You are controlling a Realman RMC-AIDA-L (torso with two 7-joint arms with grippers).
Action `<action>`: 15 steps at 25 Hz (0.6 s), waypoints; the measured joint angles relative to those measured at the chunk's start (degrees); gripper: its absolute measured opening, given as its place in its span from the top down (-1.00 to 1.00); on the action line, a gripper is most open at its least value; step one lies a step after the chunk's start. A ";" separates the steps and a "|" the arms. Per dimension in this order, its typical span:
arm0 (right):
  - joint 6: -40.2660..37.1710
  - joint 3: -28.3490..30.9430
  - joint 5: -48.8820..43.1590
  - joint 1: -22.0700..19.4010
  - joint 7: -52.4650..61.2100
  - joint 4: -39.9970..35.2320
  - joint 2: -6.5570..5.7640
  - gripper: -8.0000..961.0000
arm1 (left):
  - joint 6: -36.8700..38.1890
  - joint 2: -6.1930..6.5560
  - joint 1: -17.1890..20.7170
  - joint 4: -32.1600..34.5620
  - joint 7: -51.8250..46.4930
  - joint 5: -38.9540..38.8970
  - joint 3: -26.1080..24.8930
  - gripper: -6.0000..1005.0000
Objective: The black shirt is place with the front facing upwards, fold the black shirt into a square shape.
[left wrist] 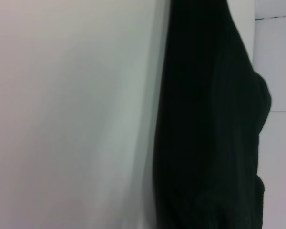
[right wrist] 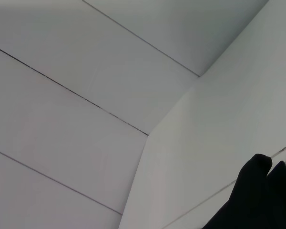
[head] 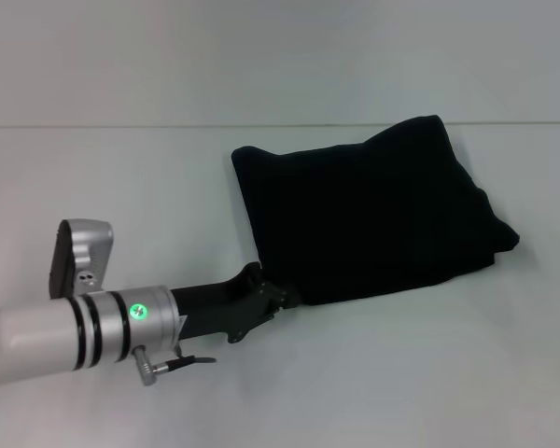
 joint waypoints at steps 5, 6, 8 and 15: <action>-0.04 0.00 -0.05 0.00 0.01 0.11 0.00 -0.84 | 3.97 -0.09 3.66 3.72 0.30 0.00 0.05 0.96; -0.04 0.00 -0.05 0.00 0.04 0.11 0.04 -0.84 | 4.60 -0.10 4.41 4.32 0.32 0.00 0.00 0.96; -0.04 -0.01 -0.05 0.02 0.22 0.11 0.10 -0.84 | 5.71 -0.11 5.56 5.04 0.41 0.00 0.01 0.96; 0.06 0.01 -0.04 0.09 0.39 0.36 0.46 -0.84 | 9.25 -0.20 10.25 8.74 0.57 0.01 -0.18 0.96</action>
